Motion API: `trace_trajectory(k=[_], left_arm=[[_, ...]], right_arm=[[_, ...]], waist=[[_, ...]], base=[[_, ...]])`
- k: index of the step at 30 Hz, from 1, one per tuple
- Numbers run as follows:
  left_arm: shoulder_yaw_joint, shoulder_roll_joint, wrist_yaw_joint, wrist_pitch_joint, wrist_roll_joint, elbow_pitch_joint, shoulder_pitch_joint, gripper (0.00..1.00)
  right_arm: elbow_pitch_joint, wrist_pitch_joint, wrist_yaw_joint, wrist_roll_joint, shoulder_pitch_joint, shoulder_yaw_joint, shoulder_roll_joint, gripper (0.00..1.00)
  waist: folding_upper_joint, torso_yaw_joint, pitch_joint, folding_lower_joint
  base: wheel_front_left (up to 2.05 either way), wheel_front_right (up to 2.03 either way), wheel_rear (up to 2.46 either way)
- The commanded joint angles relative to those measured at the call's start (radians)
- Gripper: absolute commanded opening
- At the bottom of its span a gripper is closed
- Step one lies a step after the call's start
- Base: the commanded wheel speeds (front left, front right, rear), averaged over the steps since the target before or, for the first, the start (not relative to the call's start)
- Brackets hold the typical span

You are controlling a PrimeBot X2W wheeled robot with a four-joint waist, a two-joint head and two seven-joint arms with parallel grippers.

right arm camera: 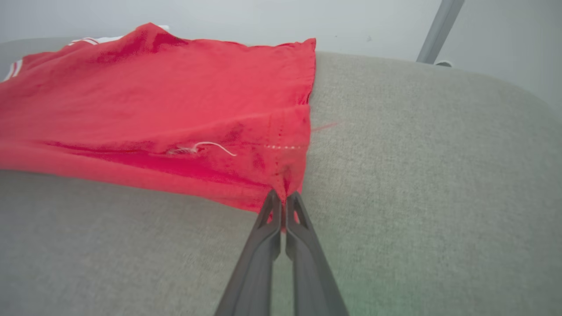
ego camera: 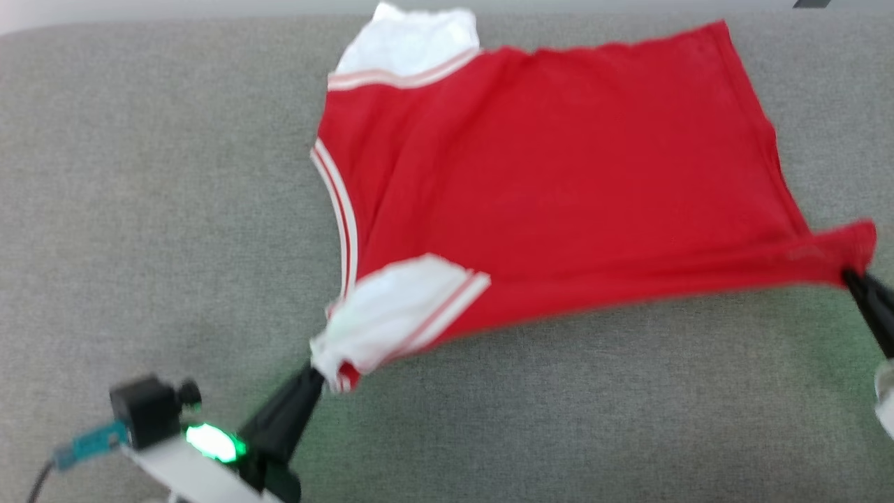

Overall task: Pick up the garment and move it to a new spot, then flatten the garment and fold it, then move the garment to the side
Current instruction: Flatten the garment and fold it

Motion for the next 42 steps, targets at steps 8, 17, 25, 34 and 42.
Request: trace_trajectory(k=[8,17,25,34,42], left_arm=[[0.028,0.038,0.038,-0.001,0.048,-0.143,0.171,0.00],[0.027,0.031,0.013,0.089,0.025,-0.128,0.000,0.00],[0.010,-0.070,-0.002,0.174,-0.036,0.061,-0.318,0.00],[-0.066,-0.127,-0.001,0.175,-0.035,0.330,-0.501,0.00],[-0.158,-0.150,-0.002,0.146,-0.027,0.506,-0.586,0.00]], right_arm=[[-0.264,0.104,-0.002,-0.090,0.310,-0.236,0.047,0.00],[-0.382,0.253,-0.002,-0.169,0.251,-0.347,0.135,0.00],[-0.224,0.300,-0.002,-0.185,0.053,-0.319,0.137,0.00],[-0.043,0.273,-0.002,-0.160,-0.139,-0.208,0.180,0.00],[0.140,0.230,-0.002,-0.130,-0.273,-0.073,0.211,0.00]], waist=[[0.0000,0.008,-0.024,0.0000],[0.0000,0.011,-0.030,0.0000],[0.0000,0.016,0.005,0.0000],[0.0000,-0.014,0.078,0.0000],[0.0000,-0.027,0.127,0.0000]], base=[[0.00,0.00,0.00],[0.00,0.00,0.00],[0.00,0.00,0.00],[0.00,0.00,0.00],[0.00,0.00,0.00]])
